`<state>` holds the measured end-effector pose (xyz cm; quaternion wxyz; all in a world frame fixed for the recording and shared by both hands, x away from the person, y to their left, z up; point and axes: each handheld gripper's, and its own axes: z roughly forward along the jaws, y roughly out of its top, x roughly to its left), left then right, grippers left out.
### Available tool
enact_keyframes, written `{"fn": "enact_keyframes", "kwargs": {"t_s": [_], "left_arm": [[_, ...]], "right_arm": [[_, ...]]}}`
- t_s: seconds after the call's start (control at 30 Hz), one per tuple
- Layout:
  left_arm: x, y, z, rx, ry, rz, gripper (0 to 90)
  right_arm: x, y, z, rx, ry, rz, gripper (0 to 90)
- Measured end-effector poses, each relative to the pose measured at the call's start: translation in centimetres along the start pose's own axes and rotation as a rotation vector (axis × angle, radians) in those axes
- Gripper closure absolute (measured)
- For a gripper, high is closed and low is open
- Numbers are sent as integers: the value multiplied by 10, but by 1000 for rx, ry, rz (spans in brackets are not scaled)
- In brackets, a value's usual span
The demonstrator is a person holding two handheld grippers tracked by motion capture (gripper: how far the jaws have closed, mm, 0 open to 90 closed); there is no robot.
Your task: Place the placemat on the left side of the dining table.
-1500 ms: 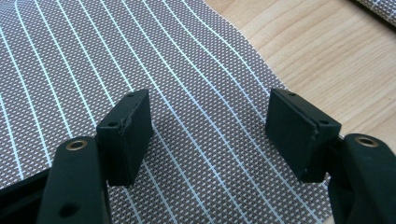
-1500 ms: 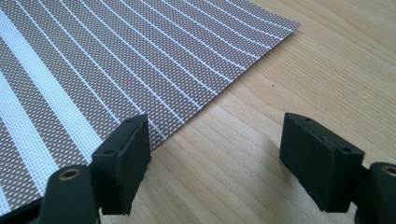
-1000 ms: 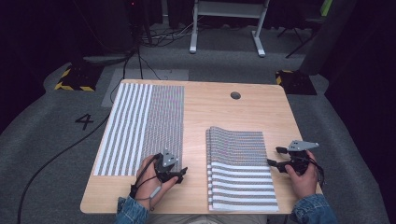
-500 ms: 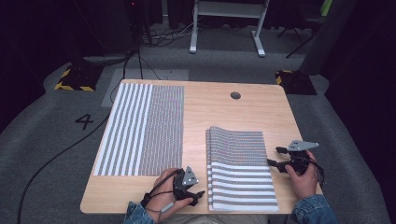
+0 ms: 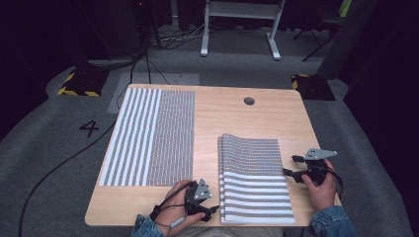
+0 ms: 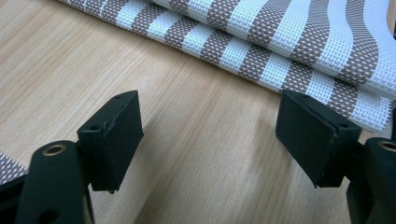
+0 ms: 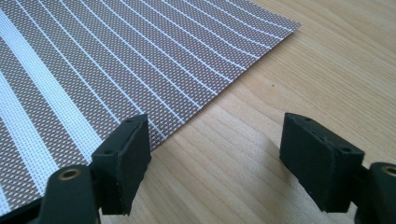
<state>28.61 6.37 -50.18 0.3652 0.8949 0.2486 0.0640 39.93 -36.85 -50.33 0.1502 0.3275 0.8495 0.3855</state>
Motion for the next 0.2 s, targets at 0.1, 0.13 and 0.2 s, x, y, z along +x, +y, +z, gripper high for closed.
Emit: {"fn": "enact_keyframes", "kwargs": {"t_s": [0.1,0.13,0.2], "left_arm": [[0,0,0,3,9,-6,234],[0,0,0,3,11,-7,234],[0,0,0,3,11,-6,234]], "right_arm": [[0,0,0,0,0,0,248],[0,0,0,0,0,0,247],[0,0,0,1,1,0,245]]}}
